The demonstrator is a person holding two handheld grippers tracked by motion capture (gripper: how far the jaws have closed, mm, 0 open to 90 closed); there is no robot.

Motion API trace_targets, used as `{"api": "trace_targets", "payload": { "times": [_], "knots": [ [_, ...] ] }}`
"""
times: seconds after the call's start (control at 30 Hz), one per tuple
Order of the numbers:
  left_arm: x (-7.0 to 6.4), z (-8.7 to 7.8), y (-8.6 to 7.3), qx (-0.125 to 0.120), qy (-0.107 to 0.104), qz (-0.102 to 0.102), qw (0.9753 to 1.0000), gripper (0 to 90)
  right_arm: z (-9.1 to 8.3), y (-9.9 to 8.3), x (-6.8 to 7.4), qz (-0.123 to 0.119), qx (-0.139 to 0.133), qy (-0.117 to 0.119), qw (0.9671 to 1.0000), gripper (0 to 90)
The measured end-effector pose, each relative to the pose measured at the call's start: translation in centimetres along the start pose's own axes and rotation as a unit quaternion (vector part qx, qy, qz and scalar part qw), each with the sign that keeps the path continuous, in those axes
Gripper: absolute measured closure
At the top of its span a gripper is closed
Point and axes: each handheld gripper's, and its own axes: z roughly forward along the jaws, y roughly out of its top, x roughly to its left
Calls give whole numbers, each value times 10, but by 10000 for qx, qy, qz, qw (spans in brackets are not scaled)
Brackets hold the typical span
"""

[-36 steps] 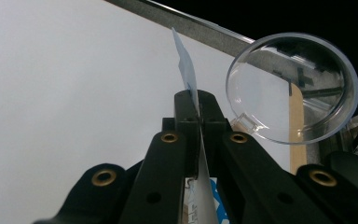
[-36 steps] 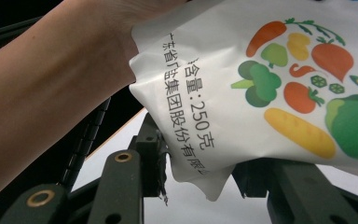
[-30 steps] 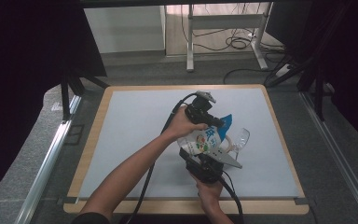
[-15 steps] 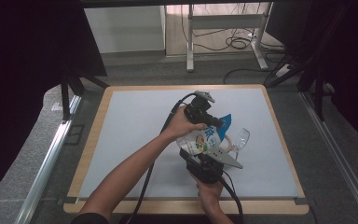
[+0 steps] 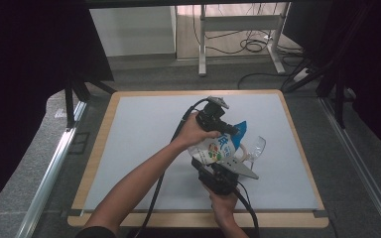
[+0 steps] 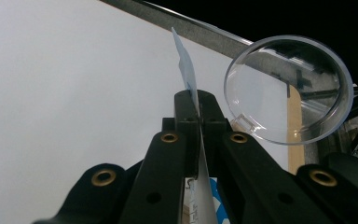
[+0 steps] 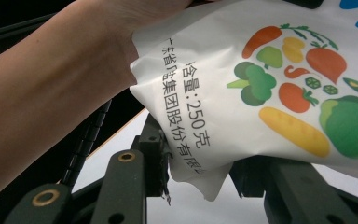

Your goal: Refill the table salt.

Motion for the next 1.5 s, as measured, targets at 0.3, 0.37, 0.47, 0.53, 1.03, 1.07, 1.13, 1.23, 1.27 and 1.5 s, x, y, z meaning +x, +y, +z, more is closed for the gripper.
{"api": "trace_targets", "payload": {
  "times": [0.3,0.37,0.47,0.53,1.03,1.07,1.13,1.23,1.27,1.5],
  "knots": [
    [1,-1,0,-4,-50,9,10000,894,-1,0,-1,34,-14,57,10000,623],
    [1,-2,1,-13,-58,16,10000,894,-1,1,-1,34,-28,51,10000,623],
    [1,-2,3,-5,-56,28,10000,894,-2,2,-1,110,-57,64,9999,623],
    [1,-1,3,3,-49,37,10000,894,-1,2,-1,201,-73,55,9998,623],
    [3,4,4,-21,-49,-6,10000,894,0,1,-2,174,-102,-121,9997,623],
    [3,4,4,-19,-49,-4,10000,895,0,1,-2,169,-105,-127,9997,623],
    [4,4,3,-15,-49,-15,10000,894,1,0,-1,188,-106,-134,9997,623],
    [4,4,3,-12,-51,-19,10000,894,1,-1,-1,199,-108,-133,9997,623],
    [4,4,2,-5,-50,-18,10000,894,1,-1,-1,182,-109,-140,9997,623],
    [5,5,1,0,-53,-37,10000,894,3,-2,0,186,-91,-163,9997,624]
  ]
}}
